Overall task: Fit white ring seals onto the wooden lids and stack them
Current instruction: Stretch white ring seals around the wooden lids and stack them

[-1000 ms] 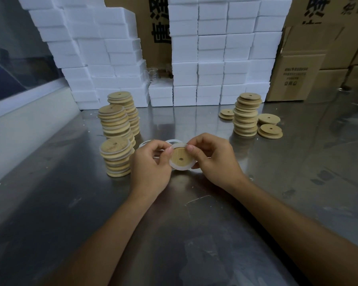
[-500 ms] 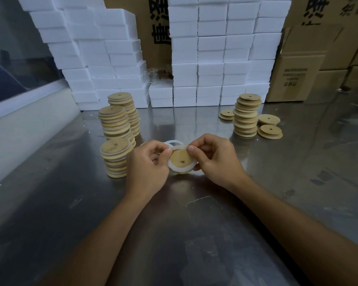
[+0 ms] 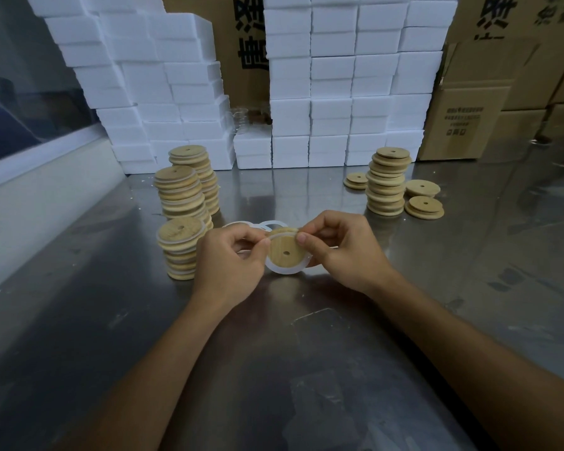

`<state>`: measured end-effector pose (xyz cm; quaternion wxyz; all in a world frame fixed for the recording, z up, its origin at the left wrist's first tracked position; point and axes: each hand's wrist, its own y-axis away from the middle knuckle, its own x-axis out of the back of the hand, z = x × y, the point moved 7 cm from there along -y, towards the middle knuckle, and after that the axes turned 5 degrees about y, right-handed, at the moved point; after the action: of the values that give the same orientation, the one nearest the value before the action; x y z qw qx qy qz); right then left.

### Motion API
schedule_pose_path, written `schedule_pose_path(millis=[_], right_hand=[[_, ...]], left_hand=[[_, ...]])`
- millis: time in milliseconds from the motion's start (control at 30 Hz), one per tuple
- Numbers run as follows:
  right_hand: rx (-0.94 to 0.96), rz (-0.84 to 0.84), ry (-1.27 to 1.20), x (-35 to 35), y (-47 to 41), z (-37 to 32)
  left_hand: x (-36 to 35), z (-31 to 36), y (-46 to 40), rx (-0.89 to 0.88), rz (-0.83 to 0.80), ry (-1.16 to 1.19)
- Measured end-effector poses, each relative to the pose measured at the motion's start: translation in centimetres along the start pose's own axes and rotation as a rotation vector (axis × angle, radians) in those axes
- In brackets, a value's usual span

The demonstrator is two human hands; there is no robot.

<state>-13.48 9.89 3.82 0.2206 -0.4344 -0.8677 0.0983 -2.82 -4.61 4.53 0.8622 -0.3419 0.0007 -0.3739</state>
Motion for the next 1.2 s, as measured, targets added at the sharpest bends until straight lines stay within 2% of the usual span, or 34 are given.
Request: schedule_pose_path(millis=[233, 433, 600, 767, 867, 967, 1200], right_hand=[[-0.029, -0.006, 0.009, 0.1, -0.2, 0.3], [0.035, 0.007, 0.151, 0.1, -0.1, 0.4], [0.087, 0.036, 0.251, 0.1, 0.0, 0.2], [0.167, 0.017, 0.346, -0.2, 0.0, -0.4], [0.242, -0.023, 0.442, -0.7, 0.1, -1.2], [0.295, -0.051, 0.455, -1.2, 0.3, -1.8], [0.249, -0.098, 0.368, -1.7, 0.4, -1.9]], left_hand=[[0.2, -0.8, -0.2, 0.061, -0.002, -0.015], [-0.3, -0.6, 0.3, -0.03, -0.064, -0.219], [-0.4, -0.3, 0.5, -0.116, -0.053, -0.283], [-1.0, -0.3, 0.5, -0.057, -0.142, -0.222], [-1.9, 0.5, 0.5, -0.174, -0.238, -0.401], [-2.8, 1.0, 0.4, -0.201, -0.298, -0.551], [-1.7, 2.0, 0.5, -0.319, -0.188, -0.706]])
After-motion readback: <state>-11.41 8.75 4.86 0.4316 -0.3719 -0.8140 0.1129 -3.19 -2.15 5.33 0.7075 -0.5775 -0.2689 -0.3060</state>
